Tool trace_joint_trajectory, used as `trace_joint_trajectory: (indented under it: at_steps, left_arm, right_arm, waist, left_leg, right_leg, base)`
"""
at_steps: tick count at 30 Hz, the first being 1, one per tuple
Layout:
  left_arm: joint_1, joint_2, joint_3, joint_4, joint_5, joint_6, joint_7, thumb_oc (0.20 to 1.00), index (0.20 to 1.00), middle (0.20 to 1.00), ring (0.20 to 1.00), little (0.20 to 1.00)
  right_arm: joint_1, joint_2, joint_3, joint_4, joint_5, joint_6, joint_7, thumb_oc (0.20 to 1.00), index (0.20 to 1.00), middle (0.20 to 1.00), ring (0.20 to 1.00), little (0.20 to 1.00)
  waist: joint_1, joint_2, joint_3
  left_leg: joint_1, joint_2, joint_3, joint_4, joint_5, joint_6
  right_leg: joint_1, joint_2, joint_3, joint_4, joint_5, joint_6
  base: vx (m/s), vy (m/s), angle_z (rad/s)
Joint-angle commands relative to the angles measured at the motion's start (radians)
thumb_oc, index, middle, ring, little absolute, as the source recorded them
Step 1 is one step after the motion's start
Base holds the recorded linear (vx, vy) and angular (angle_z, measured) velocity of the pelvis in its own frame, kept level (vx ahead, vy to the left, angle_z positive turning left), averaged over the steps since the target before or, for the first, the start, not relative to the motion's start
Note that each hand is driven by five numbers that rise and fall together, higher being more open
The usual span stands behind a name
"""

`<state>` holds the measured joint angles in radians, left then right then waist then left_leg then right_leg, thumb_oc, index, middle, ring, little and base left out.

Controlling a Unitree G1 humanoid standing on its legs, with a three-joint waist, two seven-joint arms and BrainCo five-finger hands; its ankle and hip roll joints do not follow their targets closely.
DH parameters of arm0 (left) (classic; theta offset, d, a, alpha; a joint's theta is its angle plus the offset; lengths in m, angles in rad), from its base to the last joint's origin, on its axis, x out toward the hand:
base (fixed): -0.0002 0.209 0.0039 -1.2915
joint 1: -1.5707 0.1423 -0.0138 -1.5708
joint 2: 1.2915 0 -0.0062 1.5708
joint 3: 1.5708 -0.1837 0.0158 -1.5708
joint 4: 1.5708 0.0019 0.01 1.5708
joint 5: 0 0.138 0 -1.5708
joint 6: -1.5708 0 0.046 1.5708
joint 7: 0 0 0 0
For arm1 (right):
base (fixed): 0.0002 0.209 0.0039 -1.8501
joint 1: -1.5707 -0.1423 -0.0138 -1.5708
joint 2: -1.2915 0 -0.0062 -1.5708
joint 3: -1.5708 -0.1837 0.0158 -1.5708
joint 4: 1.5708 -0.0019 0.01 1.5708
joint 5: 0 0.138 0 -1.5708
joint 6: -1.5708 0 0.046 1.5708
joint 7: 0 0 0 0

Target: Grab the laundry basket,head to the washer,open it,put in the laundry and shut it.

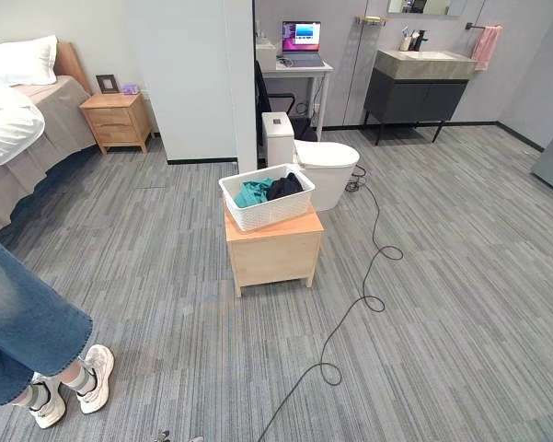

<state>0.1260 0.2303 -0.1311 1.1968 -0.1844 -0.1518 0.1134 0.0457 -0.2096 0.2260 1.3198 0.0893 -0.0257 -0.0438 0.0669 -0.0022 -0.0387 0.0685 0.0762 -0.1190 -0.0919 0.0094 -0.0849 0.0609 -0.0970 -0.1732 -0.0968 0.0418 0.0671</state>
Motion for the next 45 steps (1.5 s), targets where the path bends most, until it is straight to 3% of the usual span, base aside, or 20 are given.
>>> trace_joint_trajectory:
  at_steps: [1, 45]
  left_arm:
    - [-0.073, -0.003, 0.0, 0.059, 0.011, -0.035, 0.01, 1.0, 1.0, 1.0, 1.0, 1.0]
    - [-0.079, -0.004, 0.003, 0.065, -0.008, -0.038, 0.005, 1.0, 1.0, 1.0, 1.0, 1.0]
  right_arm:
    - [-0.025, -0.008, 0.003, 0.047, 0.024, -0.011, -0.013, 1.0, 1.0, 1.0, 1.0, 1.0]
    - [-0.029, -0.011, 0.007, 0.048, 0.03, -0.011, -0.013, 1.0, 1.0, 1.0, 1.0, 1.0]
  waist:
    - [0.005, -0.018, 0.021]
    - [0.005, -0.021, 0.023]
  left_leg:
    - [-0.006, -0.008, -0.027, 0.005, -0.079, 0.036]
    - [-0.01, -0.009, -0.026, 0.005, -0.08, 0.036]
  right_leg:
    - [0.011, -0.089, -0.014, 0.01, -0.056, 0.06]
    - [0.007, -0.088, -0.019, 0.01, -0.055, 0.06]
  base:
    - [0.0, 0.0, 0.0]
    - [0.0, 0.0, 0.0]
